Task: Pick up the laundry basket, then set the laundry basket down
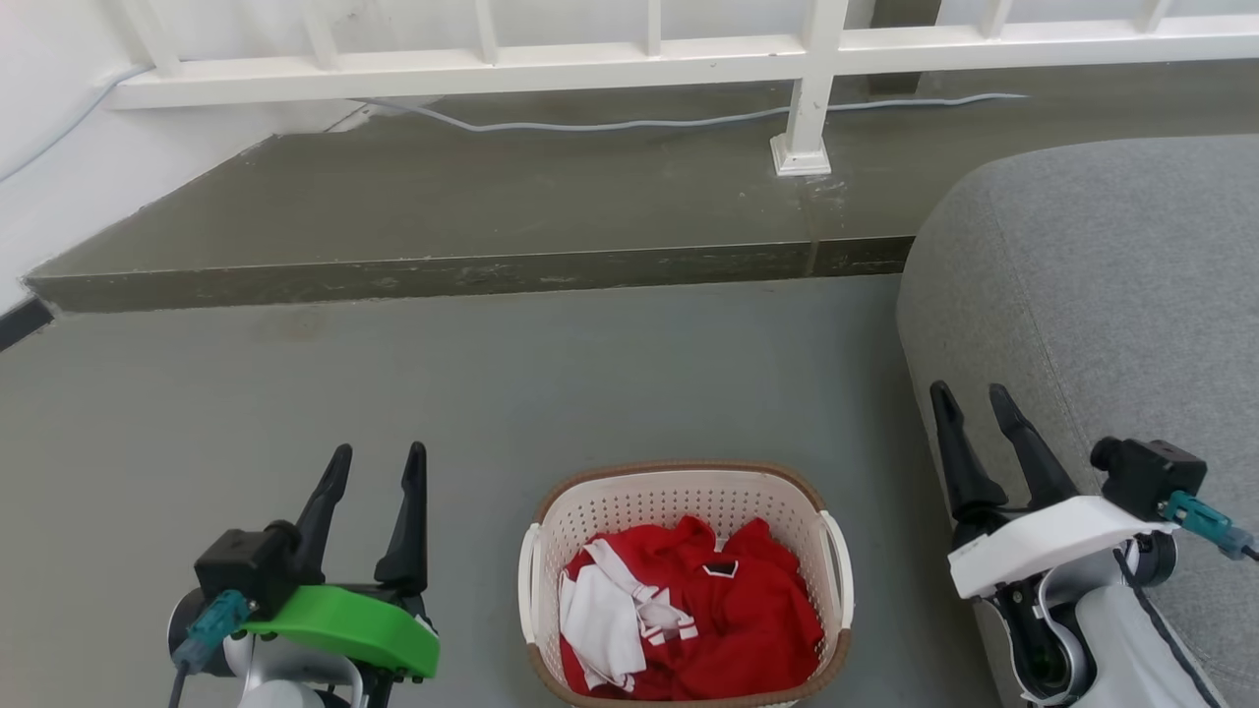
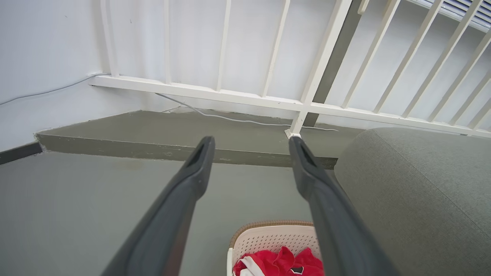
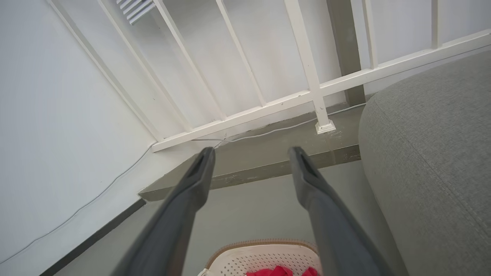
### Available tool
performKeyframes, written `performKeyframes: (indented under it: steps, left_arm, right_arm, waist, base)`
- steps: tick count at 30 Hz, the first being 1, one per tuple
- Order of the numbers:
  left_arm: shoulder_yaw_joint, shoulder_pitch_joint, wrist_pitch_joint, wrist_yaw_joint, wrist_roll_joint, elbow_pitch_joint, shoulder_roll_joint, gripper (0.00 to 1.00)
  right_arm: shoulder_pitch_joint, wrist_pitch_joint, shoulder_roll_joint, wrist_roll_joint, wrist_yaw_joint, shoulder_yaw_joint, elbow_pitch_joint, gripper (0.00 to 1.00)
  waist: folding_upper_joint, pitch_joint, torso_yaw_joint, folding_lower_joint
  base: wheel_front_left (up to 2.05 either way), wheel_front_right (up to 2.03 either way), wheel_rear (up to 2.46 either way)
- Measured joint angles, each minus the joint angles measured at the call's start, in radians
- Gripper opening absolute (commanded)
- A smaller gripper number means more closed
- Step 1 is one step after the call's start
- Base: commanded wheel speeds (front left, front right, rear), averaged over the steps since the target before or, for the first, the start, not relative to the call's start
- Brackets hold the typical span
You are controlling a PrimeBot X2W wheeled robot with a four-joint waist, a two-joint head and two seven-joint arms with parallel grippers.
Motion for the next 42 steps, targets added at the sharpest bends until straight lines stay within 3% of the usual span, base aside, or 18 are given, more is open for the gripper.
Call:
performKeyframes:
  steps: [10,42]
  left_arm:
    - [-0.014,-0.005,-0.03,0.003,0.105,-0.014,0.0,1.0]
    - [-0.028,-0.007,-0.03,0.016,0.082,-0.034,0.0,1.0]
  right_arm:
    - [-0.006,-0.029,0.006,-0.107,0.003,0.006,0.001,1.0]
    - [-0.012,-0.029,0.025,-0.137,0.009,-0.005,0.017,1.0]
  waist:
    - [0.0,0.003,-0.002,0.0]
    - [0.0,0.037,-0.021,0.0]
  base:
    - [0.0,0.0,0.0]
    - [0.0,0.0,0.0]
